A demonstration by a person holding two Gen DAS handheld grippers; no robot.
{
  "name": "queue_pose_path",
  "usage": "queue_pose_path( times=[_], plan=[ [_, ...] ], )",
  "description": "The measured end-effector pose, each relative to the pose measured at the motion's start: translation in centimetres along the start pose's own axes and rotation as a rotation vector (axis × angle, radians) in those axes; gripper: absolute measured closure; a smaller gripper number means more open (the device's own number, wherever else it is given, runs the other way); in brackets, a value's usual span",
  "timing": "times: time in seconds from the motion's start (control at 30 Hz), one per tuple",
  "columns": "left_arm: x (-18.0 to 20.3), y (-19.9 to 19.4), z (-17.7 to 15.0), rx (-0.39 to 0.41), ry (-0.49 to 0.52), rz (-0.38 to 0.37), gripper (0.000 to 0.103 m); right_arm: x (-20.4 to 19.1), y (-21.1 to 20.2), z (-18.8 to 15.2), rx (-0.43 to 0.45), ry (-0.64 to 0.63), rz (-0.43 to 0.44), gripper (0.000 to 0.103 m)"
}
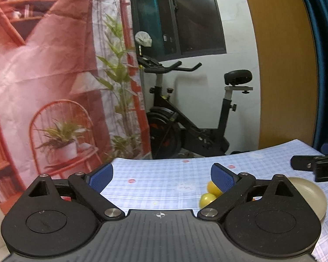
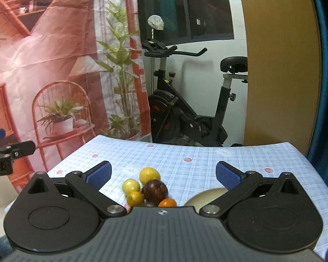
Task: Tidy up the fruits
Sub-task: 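Lower the right gripper onto an orange at the pile's edge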
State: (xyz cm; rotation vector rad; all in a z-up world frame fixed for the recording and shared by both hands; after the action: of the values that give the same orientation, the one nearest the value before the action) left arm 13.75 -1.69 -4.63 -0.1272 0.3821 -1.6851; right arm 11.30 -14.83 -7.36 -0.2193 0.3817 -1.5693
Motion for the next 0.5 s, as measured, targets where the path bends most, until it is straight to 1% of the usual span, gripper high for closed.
queue_pose_path(
  times=[0.1, 0.17, 0.27, 0.3, 0.37, 0.43, 0.5],
  plan=[
    [0.0, 1.7, -0.5, -0.043, -0.015, -0.038, 0.006, 0.8, 2.3, -0.5, -0.035, 0.038, -0.011, 0.000],
    [0.1, 2.9, -1.0, -0.080, -0.032, -0.060, 0.007, 1.5, 3.2, -0.7, -0.032, 0.063, -0.012, 0.000],
    [-0.5, 4.1, -1.7, -0.125, -0.079, -0.087, 0.014, 2.1, 4.3, -1.1, -0.013, 0.075, -0.024, 0.000],
    [-0.7, 4.4, -2.0, -0.131, -0.093, -0.095, 0.016, 2.3, 4.5, -1.2, -0.009, 0.081, -0.024, 0.000],
    [-0.9, 4.6, -2.5, -0.123, -0.120, -0.108, 0.017, 2.3, 5.1, -1.5, -0.003, 0.064, -0.013, 0.000],
    [-0.9, 4.7, -3.0, -0.115, -0.145, -0.122, 0.017, 1.9, 5.6, -2.0, -0.025, 0.034, -0.001, 0.000],
    [-0.7, 5.2, -3.9, -0.144, -0.169, -0.140, 0.017, 1.6, 6.1, -2.7, -0.052, 0.030, 0.006, 0.000]
  ],
)
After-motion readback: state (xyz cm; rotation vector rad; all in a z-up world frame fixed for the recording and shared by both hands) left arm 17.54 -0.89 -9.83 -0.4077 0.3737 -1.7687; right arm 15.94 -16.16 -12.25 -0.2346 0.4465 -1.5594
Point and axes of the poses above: each gripper's, at about its wrist camera, not at the fingertips, and y roughly the way its jaws point, x to its right, z to its top, the point moved 7 cm from there along y, roughly the way its jaws point, and after that the axes turned 6 degrees about -z, right-handed, at the moved point
